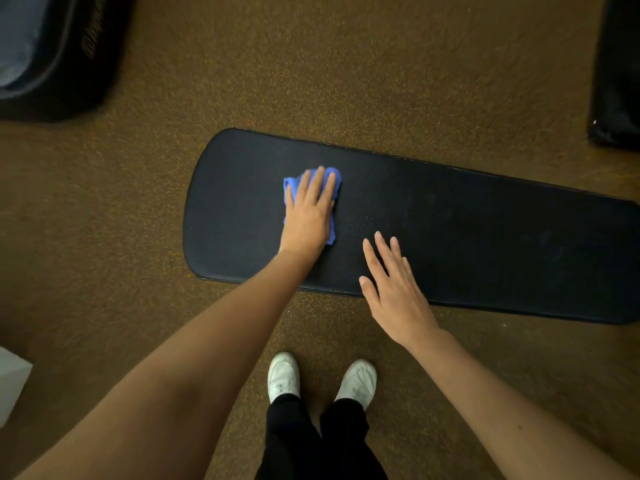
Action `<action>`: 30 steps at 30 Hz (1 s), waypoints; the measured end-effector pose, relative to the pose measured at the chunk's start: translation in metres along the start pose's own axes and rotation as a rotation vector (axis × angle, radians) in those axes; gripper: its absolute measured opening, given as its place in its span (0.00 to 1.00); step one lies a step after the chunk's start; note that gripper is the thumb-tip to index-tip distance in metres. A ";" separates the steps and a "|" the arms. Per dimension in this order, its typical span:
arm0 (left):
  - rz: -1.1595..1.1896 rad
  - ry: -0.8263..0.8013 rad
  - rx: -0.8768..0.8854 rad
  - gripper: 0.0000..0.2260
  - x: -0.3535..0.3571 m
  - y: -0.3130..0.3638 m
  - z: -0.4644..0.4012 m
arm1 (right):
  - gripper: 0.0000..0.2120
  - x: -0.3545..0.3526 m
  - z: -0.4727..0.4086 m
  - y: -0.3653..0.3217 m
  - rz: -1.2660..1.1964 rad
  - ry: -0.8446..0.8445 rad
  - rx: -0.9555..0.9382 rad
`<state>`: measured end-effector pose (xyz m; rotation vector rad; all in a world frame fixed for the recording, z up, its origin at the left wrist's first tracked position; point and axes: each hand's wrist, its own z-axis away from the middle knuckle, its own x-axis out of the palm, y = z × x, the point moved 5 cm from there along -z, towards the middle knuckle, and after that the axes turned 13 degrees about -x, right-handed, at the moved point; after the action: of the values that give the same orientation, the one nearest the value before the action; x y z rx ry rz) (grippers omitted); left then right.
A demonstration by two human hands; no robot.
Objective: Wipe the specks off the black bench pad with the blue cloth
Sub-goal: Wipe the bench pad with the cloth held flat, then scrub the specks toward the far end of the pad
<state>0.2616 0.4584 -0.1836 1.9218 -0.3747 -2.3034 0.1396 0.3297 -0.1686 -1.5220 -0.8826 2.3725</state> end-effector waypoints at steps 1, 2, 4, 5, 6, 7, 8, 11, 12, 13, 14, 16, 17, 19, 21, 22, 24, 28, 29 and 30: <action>0.034 -0.020 0.007 0.21 -0.001 0.002 0.007 | 0.29 -0.002 0.000 -0.001 -0.014 0.012 0.012; 0.078 -0.021 0.022 0.20 -0.006 0.002 0.010 | 0.29 -0.004 -0.002 -0.002 -0.025 0.030 0.033; 0.164 0.025 0.000 0.21 -0.024 -0.012 0.005 | 0.30 -0.007 -0.010 -0.011 -0.003 0.083 0.053; 0.195 0.057 -0.047 0.22 -0.036 -0.023 -0.001 | 0.30 -0.007 -0.018 -0.020 0.032 0.119 0.042; 0.209 0.077 -0.103 0.22 -0.047 -0.035 -0.007 | 0.31 -0.007 -0.027 -0.030 0.070 0.159 0.020; 0.209 0.082 -0.151 0.22 -0.055 -0.047 -0.011 | 0.32 -0.006 -0.038 -0.040 0.100 0.196 -0.003; 0.200 0.082 -0.180 0.22 -0.060 -0.058 -0.014 | 0.32 -0.004 -0.052 -0.051 0.125 0.225 -0.019; 0.164 0.074 -0.138 0.25 -0.066 -0.077 -0.013 | 0.34 0.005 -0.103 -0.072 0.234 0.222 -0.012; 0.159 0.065 -0.109 0.26 -0.065 -0.079 -0.010 | 0.34 0.009 -0.118 -0.075 0.266 0.195 0.008; 0.166 0.057 -0.085 0.26 -0.063 -0.078 -0.006 | 0.34 0.013 -0.129 -0.075 0.294 0.169 0.028; 0.177 0.045 -0.066 0.26 -0.062 -0.076 -0.003 | 0.32 0.016 -0.137 -0.074 0.319 0.152 0.041; 0.209 0.014 -0.040 0.26 -0.056 -0.070 0.001 | 0.29 0.015 -0.140 -0.067 0.356 0.179 0.029; 0.229 -0.001 -0.039 0.26 -0.054 -0.068 0.001 | 0.27 0.011 -0.137 -0.060 0.359 0.227 0.027; 0.255 -0.038 -0.044 0.24 -0.048 -0.068 -0.001 | 0.25 0.000 -0.122 -0.036 0.346 0.346 0.098; 0.259 -0.063 -0.040 0.22 -0.044 -0.068 -0.007 | 0.24 -0.008 -0.099 -0.015 0.306 0.450 0.229; 0.260 -0.065 -0.030 0.22 -0.044 -0.068 -0.010 | 0.24 -0.007 -0.089 -0.013 0.295 0.498 0.275; 0.269 -0.062 -0.015 0.22 -0.046 -0.065 -0.016 | 0.24 0.007 -0.079 -0.028 0.287 0.532 0.271; 0.276 -0.078 0.005 0.22 -0.046 -0.057 -0.023 | 0.25 0.033 -0.090 -0.060 0.411 0.386 -0.050; 0.271 -0.082 0.019 0.22 -0.045 -0.055 -0.024 | 0.25 0.027 -0.094 -0.053 0.442 0.360 -0.094; 0.270 -0.086 0.032 0.22 -0.044 -0.053 -0.024 | 0.24 0.018 -0.096 -0.043 0.460 0.366 -0.102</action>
<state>0.2972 0.5172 -0.1593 1.6700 -0.6405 -2.2182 0.2086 0.4090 -0.1862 -2.3146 -0.6264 2.2211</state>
